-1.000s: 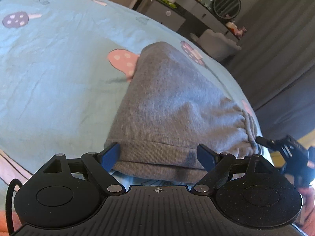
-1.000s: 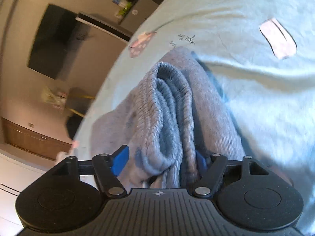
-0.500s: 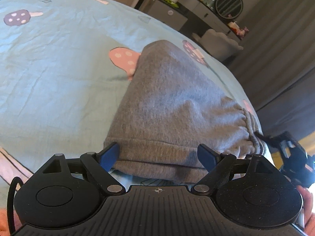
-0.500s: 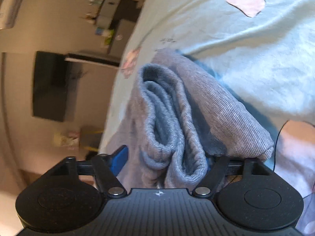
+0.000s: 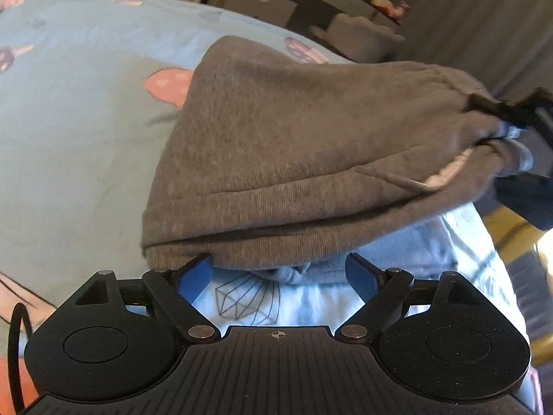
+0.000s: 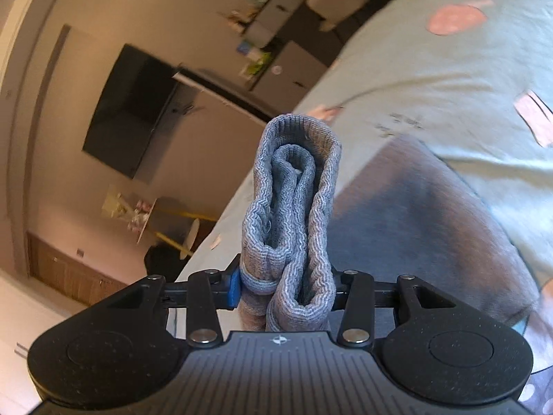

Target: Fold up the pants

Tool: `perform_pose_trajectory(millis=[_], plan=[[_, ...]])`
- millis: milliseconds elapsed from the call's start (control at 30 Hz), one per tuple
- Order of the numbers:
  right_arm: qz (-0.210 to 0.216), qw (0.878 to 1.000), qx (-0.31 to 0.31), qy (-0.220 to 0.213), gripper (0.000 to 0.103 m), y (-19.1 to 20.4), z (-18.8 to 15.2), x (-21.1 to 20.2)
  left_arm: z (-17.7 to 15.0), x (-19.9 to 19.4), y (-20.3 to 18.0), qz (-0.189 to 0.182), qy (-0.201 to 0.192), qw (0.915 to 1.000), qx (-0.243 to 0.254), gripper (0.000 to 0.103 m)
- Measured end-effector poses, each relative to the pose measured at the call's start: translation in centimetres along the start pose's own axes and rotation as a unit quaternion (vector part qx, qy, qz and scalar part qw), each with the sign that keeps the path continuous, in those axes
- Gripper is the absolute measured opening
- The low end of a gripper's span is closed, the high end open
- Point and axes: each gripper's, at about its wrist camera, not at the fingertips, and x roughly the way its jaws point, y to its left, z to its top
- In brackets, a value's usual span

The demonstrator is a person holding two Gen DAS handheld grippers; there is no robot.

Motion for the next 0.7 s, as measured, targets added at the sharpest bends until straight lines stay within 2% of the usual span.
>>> perform_pose_trajectory(millis=[100, 167, 233, 267, 367, 400, 467, 700], plan=[[0.002, 1.000, -0.012, 0.002, 0.042, 1.2, 0.3, -0.2, -0.3, 0.5, -0.5, -0.002, 0.003, 0.9999, 0.014, 0.089], [0.004, 1.000, -0.022, 0.002, 0.042, 1.9, 0.5, -0.5, -0.2, 0.7, -0.5, 0.026, 0.004, 0.9996, 0.014, 0.088], [0.008, 1.000, -0.025, -0.005, 0.042, 2.5, 0.5, -1.1, -0.1, 1.0, 0.6, 0.067, 0.005, 0.9975, -0.022, 0.079], [0.011, 1.000, -0.028, -0.007, 0.042, 2.7, 0.7, -1.3, -0.1, 1.0, 1.3, 0.072, 0.005, 0.9963, -0.046, 0.078], [0.011, 0.999, -0.038, -0.011, 0.042, 2.9, 1.0, -2.1, 0.1, 0.2, 3.4, 0.071, -0.015, 0.9922, -0.102, 0.064], [0.008, 0.999, -0.039, -0.011, 0.042, 2.9, 1.1, -2.2, 0.1, 0.0, 3.9, 0.075, -0.019, 0.9907, -0.112, 0.063], [-0.001, 0.999, -0.038, -0.009, 0.042, 2.5, 1.3, -2.4, 0.0, -0.1, 4.6, 0.057, -0.020, 0.9893, -0.133, 0.063], [-0.043, 0.998, -0.053, -0.004, 0.042, 0.1, 1.8, -2.7, 0.1, -0.5, 4.5, 0.042, -0.024, 0.9919, -0.118, 0.064]])
